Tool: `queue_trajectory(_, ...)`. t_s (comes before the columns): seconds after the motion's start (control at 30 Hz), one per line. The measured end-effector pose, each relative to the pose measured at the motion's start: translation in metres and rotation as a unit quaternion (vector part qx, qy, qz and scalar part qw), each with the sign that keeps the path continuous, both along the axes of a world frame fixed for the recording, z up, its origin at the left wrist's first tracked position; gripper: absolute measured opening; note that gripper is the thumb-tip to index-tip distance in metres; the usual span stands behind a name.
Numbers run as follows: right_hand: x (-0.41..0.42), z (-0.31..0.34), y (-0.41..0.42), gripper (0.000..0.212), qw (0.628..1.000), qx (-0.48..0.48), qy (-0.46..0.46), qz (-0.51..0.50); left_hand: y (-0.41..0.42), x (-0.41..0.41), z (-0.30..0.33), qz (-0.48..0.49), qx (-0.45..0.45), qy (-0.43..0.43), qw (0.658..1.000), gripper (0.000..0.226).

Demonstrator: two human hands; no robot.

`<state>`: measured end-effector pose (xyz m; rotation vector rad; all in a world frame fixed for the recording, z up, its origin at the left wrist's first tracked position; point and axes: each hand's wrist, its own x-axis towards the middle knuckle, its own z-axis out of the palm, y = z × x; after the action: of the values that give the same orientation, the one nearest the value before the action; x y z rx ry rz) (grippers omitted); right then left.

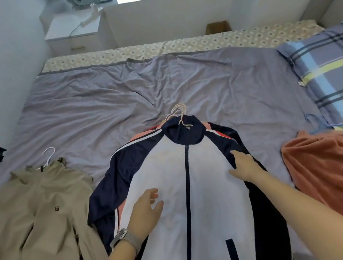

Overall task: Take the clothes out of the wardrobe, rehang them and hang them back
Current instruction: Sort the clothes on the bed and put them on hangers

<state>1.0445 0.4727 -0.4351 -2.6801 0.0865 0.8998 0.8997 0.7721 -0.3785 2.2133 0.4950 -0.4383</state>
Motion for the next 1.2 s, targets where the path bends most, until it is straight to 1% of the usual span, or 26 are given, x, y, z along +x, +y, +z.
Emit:
queue_trajectory(0.07,0.021,-0.017,0.005,0.066,0.999,0.015,-0.012,0.026,0.003,0.002,-0.004,0.018,0.009,-0.008,1.0,0.036)
queue_trajectory(0.13,0.037,-0.028,0.015,0.054,0.996,0.028,-0.062,0.052,0.01,0.001,-0.007,0.04,0.025,-0.025,0.999,0.035)
queue_trajectory(0.17,0.045,-0.032,0.019,0.053,0.992,0.027,-0.104,0.059,0.014,-0.001,-0.008,0.055,0.035,-0.033,0.997,0.033)
queue_trajectory(0.2,0.053,-0.035,0.023,0.055,0.987,0.022,-0.145,0.064,0.02,-0.004,-0.009,0.069,0.045,-0.038,0.996,0.032)
queue_trajectory(0.23,0.061,-0.039,0.025,0.064,0.984,0.006,-0.168,0.068,0.026,-0.008,-0.011,0.081,0.057,-0.042,0.994,0.03)
queue_trajectory(0.27,0.069,-0.044,0.026,0.076,0.985,-0.014,-0.158,0.063,0.031,-0.014,-0.014,0.09,0.068,-0.04,0.993,0.029)
queue_trajectory(0.3,0.077,-0.048,0.025,0.087,0.992,-0.025,-0.116,0.045,0.037,-0.022,-0.017,0.099,0.079,-0.033,0.991,0.028)
queue_trajectory(0.33,0.083,-0.051,0.024,0.095,0.997,-0.023,-0.067,0.022,0.041,-0.03,-0.022,0.108,0.088,-0.02,0.99,0.027)
queue_trajectory(0.37,0.088,-0.054,0.023,0.096,1.0,-0.012,-0.019,0.002,0.046,-0.04,-0.027,0.114,0.096,-0.009,0.989,0.027)
queue_trajectory(0.4,0.09,-0.056,0.023,0.092,1.0,-0.002,0.009,-0.013,0.051,-0.051,-0.033,0.124,0.102,0.002,0.987,0.028)
queue_trajectory(0.43,0.09,-0.057,0.025,0.085,1.0,0.004,0.011,-0.026,0.056,-0.064,-0.041,0.135,0.11,0.016,0.985,0.028)
queue_trajectory(0.47,0.088,-0.057,0.028,0.077,0.999,0.01,-0.013,-0.038,0.063,-0.077,-0.05,0.147,0.121,0.035,0.981,0.029)
queue_trajectory(0.57,0.069,-0.058,0.037,0.054,0.99,-0.002,-0.133,-0.043,0.078,-0.12,-0.079,0.189,0.152,0.118,0.963,0.031)
queue_trajectory(0.63,0.049,-0.057,0.042,0.045,0.979,-0.002,-0.203,-0.03,0.081,-0.142,-0.091,0.217,0.136,0.19,0.948,0.033)
queue_trajectory(0.7,0.025,-0.051,0.048,0.032,0.965,0.048,-0.256,-0.013,0.084,-0.16,-0.099,0.213,0.098,0.237,0.943,0.036)
queue_trajectory(0.73,0.012,-0.047,0.052,0.029,0.961,0.093,-0.259,-0.014,0.087,-0.167,-0.103,0.209,0.079,0.253,0.941,0.038)
queue_trajectory(0.8,-0.016,-0.035,0.064,0.039,0.961,0.157,-0.226,-0.037,0.098,-0.183,-0.118,0.185,0.052,0.289,0.938,0.043)
queue_trajectory(0.83,-0.03,-0.028,0.071,0.044,0.963,0.17,-0.203,-0.043,0.103,-0.188,-0.126,0.168,0.047,0.305,0.936,0.045)
queue_trajectory(0.9,-0.056,-0.013,0.085,0.05,0.967,0.184,-0.173,-0.021,0.104,-0.187,-0.129,0.154,0.036,0.298,0.941,0.047)
queue_trajectory(1.03,-0.101,0.025,0.111,0.056,0.97,0.196,-0.14,0.024,0.105,-0.178,-0.123,0.132,0.048,0.289,0.947,0.042)
queue_trajectory(1.13,-0.128,0.058,0.124,0.056,0.963,0.239,-0.126,0.002,0.123,-0.185,-0.106,0.135,0.095,0.294,0.941,0.034)
queue_trajectory(1.2,-0.144,0.085,0.132,0.056,0.962,0.245,-0.12,-0.001,0.144,-0.201,-0.092,0.128,0.113,0.317,0.933,0.035)
